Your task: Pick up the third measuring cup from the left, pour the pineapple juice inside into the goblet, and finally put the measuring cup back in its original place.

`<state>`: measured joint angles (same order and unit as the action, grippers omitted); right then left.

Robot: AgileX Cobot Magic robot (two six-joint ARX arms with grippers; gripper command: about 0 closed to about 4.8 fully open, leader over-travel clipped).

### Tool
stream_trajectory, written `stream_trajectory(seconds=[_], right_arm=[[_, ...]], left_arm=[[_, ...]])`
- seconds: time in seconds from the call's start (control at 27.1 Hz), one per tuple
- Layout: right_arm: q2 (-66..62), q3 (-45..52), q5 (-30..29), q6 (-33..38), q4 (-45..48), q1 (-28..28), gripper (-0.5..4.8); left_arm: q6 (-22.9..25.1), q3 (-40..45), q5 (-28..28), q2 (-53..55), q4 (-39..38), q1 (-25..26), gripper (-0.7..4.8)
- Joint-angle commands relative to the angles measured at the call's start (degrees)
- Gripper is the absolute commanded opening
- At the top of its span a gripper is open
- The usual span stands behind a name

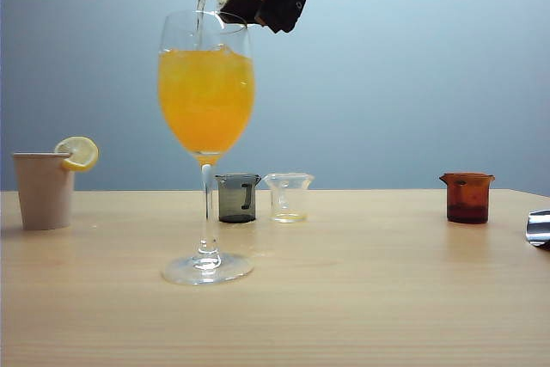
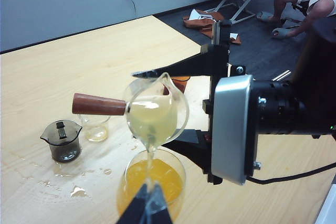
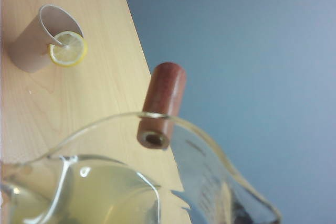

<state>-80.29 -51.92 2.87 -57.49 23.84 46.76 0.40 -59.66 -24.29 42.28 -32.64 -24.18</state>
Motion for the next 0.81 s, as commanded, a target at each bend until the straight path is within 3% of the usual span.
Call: stream_trajectory(seconds=[0.04, 0.81], right_arm=[[0.4, -0.5, 0.0, -0.9, 2.2, 0.1, 1.12], [0.4, -0.5, 0.0, -7.1, 2.0, 0.1, 1.12]], left_arm=[[0.3, -0.2, -0.4, -0.2, 0.3, 0.1, -0.05], [0.2, -0.2, -0.4, -0.2, 0.1, 0.1, -0.05]])
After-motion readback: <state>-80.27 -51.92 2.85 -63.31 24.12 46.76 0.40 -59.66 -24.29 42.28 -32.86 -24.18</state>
